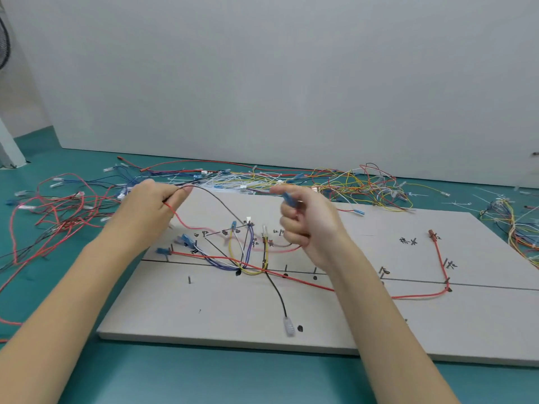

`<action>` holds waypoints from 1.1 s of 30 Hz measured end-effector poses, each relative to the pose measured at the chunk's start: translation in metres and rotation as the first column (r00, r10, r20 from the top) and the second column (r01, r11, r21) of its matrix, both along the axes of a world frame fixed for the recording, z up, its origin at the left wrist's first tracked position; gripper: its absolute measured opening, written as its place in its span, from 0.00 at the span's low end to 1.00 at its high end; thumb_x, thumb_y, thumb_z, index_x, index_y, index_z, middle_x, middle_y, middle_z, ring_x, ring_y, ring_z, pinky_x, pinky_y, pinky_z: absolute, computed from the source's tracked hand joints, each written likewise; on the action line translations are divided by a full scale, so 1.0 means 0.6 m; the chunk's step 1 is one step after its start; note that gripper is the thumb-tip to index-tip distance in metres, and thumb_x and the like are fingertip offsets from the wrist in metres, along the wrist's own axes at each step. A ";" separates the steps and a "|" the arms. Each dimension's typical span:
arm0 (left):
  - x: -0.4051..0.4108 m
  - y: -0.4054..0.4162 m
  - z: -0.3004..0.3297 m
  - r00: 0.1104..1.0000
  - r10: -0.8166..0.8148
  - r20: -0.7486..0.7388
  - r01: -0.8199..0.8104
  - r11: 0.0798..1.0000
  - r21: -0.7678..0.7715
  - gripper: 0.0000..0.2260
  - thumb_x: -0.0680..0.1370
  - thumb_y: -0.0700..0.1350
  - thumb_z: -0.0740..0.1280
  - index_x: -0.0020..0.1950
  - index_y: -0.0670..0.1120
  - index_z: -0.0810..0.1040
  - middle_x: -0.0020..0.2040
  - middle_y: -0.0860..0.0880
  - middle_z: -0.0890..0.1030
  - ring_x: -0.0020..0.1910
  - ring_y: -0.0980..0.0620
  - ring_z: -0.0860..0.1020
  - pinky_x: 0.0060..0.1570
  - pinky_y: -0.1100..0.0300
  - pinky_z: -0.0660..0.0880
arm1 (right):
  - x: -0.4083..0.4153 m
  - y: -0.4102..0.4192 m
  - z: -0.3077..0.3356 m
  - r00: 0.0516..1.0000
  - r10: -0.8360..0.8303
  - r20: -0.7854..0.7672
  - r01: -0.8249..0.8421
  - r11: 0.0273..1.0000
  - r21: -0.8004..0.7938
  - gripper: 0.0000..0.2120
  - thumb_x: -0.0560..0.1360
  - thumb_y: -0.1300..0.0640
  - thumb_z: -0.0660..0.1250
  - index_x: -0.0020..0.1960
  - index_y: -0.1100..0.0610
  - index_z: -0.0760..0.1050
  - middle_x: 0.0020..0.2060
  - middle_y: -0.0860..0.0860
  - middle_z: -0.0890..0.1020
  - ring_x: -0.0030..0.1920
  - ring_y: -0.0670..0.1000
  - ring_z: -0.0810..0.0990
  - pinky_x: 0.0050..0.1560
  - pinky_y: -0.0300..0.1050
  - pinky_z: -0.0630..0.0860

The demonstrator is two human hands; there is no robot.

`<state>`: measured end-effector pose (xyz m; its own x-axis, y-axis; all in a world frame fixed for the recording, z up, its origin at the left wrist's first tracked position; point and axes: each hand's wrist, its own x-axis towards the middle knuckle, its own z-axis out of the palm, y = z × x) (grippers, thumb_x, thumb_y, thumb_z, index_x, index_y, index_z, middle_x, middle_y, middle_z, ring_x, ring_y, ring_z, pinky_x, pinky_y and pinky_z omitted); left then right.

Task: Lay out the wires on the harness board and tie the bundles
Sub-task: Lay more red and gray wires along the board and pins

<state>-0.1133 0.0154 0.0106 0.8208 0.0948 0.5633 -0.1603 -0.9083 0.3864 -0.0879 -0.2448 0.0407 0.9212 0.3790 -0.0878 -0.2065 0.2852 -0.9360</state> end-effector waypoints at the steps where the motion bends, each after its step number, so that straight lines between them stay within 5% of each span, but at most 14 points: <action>1: -0.001 -0.005 0.001 1.000 -0.005 0.006 0.004 1.000 0.015 0.24 0.82 0.51 0.59 0.27 0.47 0.59 0.22 0.51 0.57 0.29 0.54 0.60 0.30 0.57 0.57 | -0.009 0.015 0.002 0.997 0.003 0.077 0.008 0.989 -0.145 0.13 0.79 0.54 0.56 0.54 0.59 0.77 0.29 0.50 0.68 0.19 0.44 0.57 0.20 0.32 0.54; 3: -0.003 -0.009 -0.001 1.000 -0.005 0.019 0.004 0.999 0.037 0.24 0.82 0.50 0.60 0.26 0.46 0.61 0.23 0.50 0.60 0.32 0.52 0.62 0.31 0.56 0.57 | -0.028 0.044 0.001 0.960 0.073 0.270 0.041 0.917 -0.397 0.18 0.77 0.40 0.61 0.57 0.52 0.78 0.38 0.46 0.78 0.23 0.42 0.69 0.25 0.35 0.65; 4: -0.003 -0.011 -0.002 1.000 -0.008 0.026 0.006 0.999 0.042 0.24 0.81 0.50 0.60 0.27 0.45 0.63 0.23 0.48 0.62 0.33 0.49 0.63 0.31 0.56 0.57 | -0.036 0.059 -0.005 0.923 0.138 0.360 0.059 0.871 -0.487 0.23 0.73 0.35 0.63 0.60 0.48 0.77 0.46 0.43 0.80 0.34 0.37 0.76 0.36 0.37 0.73; 6: -0.001 -0.015 -0.004 0.999 -0.022 0.033 0.020 0.998 0.053 0.23 0.81 0.49 0.61 0.27 0.44 0.67 0.24 0.47 0.64 0.34 0.47 0.63 0.31 0.55 0.57 | -0.054 0.088 -0.018 0.862 0.243 0.446 0.076 0.806 -0.586 0.33 0.66 0.31 0.68 0.67 0.43 0.70 0.59 0.41 0.78 0.57 0.36 0.75 0.59 0.42 0.73; 8: 0.002 -0.021 -0.006 0.998 -0.042 0.043 0.039 0.996 0.075 0.22 0.81 0.48 0.62 0.27 0.43 0.67 0.23 0.48 0.64 0.34 0.46 0.62 0.31 0.55 0.56 | -0.064 0.112 -0.028 0.845 0.300 0.443 0.071 0.759 -0.647 0.40 0.63 0.34 0.74 0.71 0.42 0.65 0.61 0.45 0.77 0.62 0.41 0.74 0.60 0.43 0.72; 12: 0.003 -0.030 -0.010 0.997 -0.056 0.053 0.054 0.998 0.037 0.22 0.81 0.48 0.62 0.26 0.53 0.65 0.23 0.51 0.64 0.35 0.47 0.62 0.30 0.56 0.56 | -0.073 0.146 -0.037 0.889 0.301 0.344 -0.052 0.814 -0.579 0.34 0.69 0.57 0.74 0.71 0.50 0.63 0.45 0.51 0.83 0.39 0.45 0.79 0.38 0.41 0.75; 14: 0.002 -0.032 -0.009 0.997 -0.030 0.065 0.030 1.000 -0.005 0.23 0.81 0.48 0.63 0.26 0.57 0.62 0.24 0.49 0.65 0.36 0.49 0.61 0.32 0.55 0.56 | -0.079 0.156 -0.030 0.915 0.304 0.264 -0.131 0.845 -0.519 0.25 0.71 0.63 0.68 0.66 0.52 0.69 0.42 0.55 0.83 0.25 0.44 0.71 0.24 0.37 0.68; 16: 0.001 -0.028 -0.006 0.994 0.032 0.105 -0.029 0.999 -0.024 0.22 0.80 0.47 0.64 0.26 0.51 0.64 0.25 0.49 0.65 0.36 0.48 0.62 0.33 0.55 0.56 | -0.079 0.159 -0.023 0.933 0.264 0.243 -0.124 0.874 -0.470 0.13 0.74 0.64 0.61 0.58 0.59 0.74 0.34 0.55 0.79 0.17 0.43 0.64 0.19 0.32 0.62; 18: 0.001 -0.014 -0.004 0.990 0.090 0.112 -0.084 0.995 -0.051 0.20 0.79 0.47 0.66 0.28 0.45 0.66 0.25 0.50 0.66 0.34 0.44 0.65 0.32 0.54 0.58 | -0.075 0.155 -0.016 0.951 0.208 0.230 -0.097 0.903 -0.419 0.10 0.77 0.62 0.59 0.51 0.63 0.77 0.29 0.51 0.71 0.17 0.42 0.60 0.19 0.30 0.57; 22: 0.000 0.023 -0.005 0.984 0.155 -0.091 -0.160 0.986 -0.045 0.17 0.77 0.52 0.68 0.31 0.47 0.74 0.28 0.49 0.76 0.33 0.46 0.73 0.35 0.53 0.71 | -0.063 0.126 0.000 0.966 0.182 0.184 -0.144 0.969 -0.203 0.11 0.81 0.57 0.58 0.45 0.56 0.78 0.26 0.48 0.59 0.18 0.42 0.54 0.21 0.30 0.52; 33: -0.012 0.081 0.000 0.860 0.407 -0.308 -0.435 0.900 -0.026 0.16 0.78 0.53 0.66 0.32 0.49 0.79 0.33 0.49 0.82 0.41 0.43 0.79 0.44 0.49 0.77 | -0.014 0.024 0.047 0.988 -0.077 0.134 0.040 0.965 0.261 0.12 0.81 0.59 0.57 0.45 0.59 0.77 0.24 0.46 0.55 0.19 0.43 0.51 0.20 0.30 0.50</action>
<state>-0.1204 0.0640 0.0106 0.8148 0.5077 0.2800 0.3609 -0.8221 0.4403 -0.0964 -0.2303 0.0689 0.9383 0.3170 0.1385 -0.0529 0.5271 -0.8481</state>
